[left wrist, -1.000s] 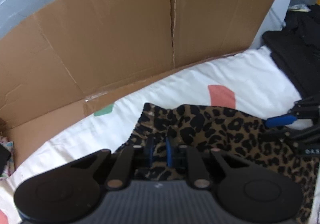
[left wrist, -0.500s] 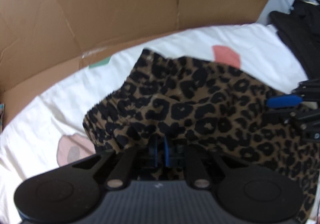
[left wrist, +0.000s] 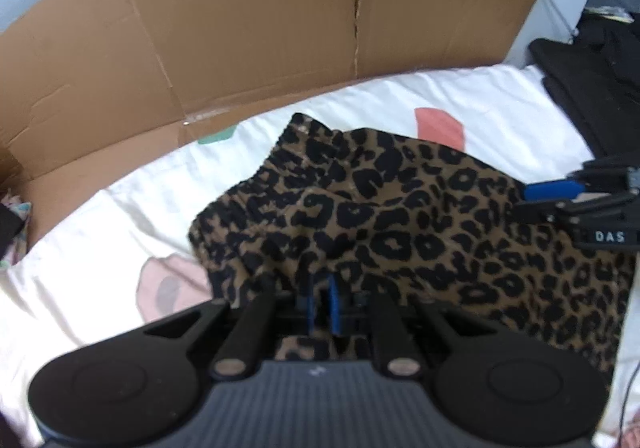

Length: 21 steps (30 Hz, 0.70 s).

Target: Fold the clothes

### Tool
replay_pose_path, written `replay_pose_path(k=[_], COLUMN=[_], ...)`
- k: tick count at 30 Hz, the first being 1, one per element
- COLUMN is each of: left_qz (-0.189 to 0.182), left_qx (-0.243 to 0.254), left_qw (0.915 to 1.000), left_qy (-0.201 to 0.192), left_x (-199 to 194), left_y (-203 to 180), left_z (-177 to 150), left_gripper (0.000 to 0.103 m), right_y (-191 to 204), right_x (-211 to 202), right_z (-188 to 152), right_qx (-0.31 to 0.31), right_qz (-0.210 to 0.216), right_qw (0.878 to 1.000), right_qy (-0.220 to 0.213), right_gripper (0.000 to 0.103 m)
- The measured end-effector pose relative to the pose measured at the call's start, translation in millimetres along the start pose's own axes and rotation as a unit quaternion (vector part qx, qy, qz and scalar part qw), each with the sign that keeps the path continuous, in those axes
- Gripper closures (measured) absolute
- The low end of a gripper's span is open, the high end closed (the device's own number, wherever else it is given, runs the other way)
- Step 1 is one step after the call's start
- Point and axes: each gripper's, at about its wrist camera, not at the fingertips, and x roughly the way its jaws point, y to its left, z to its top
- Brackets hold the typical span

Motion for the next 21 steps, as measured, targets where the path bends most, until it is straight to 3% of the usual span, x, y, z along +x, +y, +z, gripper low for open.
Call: replay_pose_path(k=[7,13,21], left_qz=[-0.022,-0.022,-0.014], left_qx=[-0.025,-0.044,-0.09], left_qw=[0.9994,0.9985,0.9946], left_qy=[-0.011,-0.023,-0.051], left_x=[-11,4,13], left_y=[-2,-9,-6], left_z=[-21,-47,-78], left_gripper=[0.09,0.084,0.084], right_y=[30,76,114], right_x=[-16,-8,22], right_z=[9,-7,-37], right_qx=[-0.007,-0.039,-0.098], right_qz=[0.056,0.088,0.065], right_qw=[0.998,0.995,0.991], right_qy=[-0.014,0.012,0.058], right_gripper=[0.067,0.067,0.062])
